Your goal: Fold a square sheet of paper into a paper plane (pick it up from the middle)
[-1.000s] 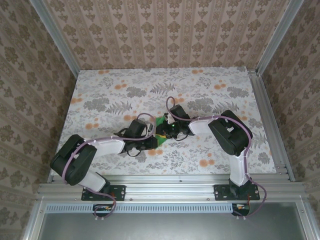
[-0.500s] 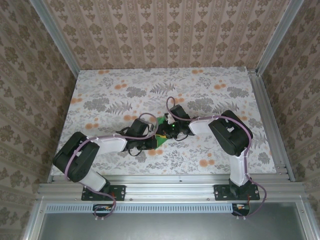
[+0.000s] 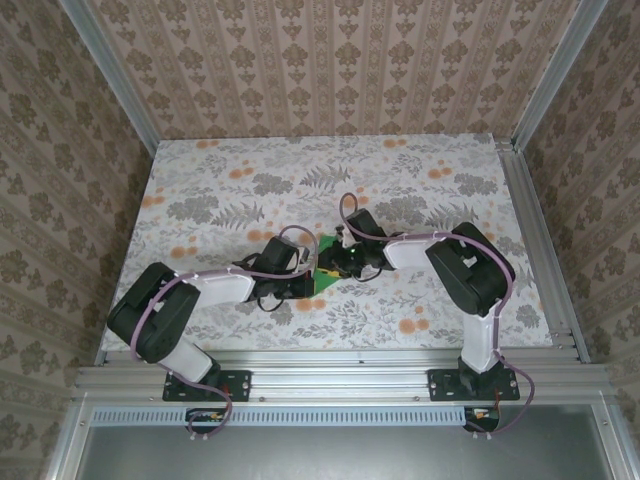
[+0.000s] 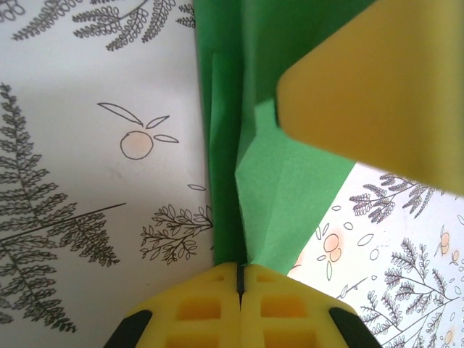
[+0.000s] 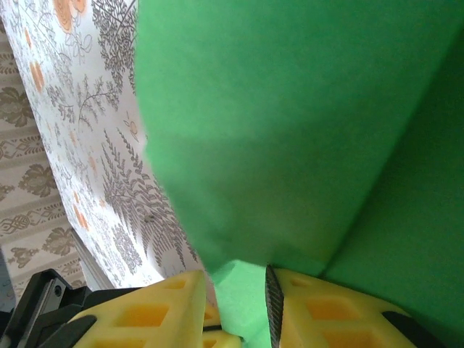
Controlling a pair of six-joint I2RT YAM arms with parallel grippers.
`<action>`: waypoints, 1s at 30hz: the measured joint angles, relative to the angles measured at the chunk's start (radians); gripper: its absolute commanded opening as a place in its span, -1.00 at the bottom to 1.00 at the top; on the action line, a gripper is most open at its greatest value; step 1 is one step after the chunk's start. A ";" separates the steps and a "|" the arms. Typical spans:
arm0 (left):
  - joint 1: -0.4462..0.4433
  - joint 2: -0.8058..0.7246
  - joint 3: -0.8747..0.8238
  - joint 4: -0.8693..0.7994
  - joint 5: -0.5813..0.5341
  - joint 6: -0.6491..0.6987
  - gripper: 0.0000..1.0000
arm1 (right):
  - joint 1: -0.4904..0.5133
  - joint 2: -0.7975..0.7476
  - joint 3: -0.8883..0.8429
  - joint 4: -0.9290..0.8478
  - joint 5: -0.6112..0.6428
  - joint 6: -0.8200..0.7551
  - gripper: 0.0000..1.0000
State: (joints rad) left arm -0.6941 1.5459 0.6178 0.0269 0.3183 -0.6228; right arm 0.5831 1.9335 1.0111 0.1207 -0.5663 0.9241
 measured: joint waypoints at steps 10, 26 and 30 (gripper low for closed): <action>0.008 0.013 0.012 0.000 0.015 0.019 -0.94 | -0.013 -0.032 0.005 -0.007 0.005 0.000 -0.37; 0.027 0.030 0.032 -0.019 0.045 0.051 -0.94 | -0.003 -0.016 0.070 0.039 -0.018 0.037 -0.40; 0.034 0.031 0.032 -0.023 0.054 0.052 -0.94 | -0.003 0.019 0.097 0.033 -0.018 0.037 -0.41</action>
State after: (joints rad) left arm -0.6598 1.5764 0.6498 0.0036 0.3721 -0.5705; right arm 0.5804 1.9526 1.1080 0.1539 -0.5838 0.9615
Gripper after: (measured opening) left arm 0.049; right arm 0.296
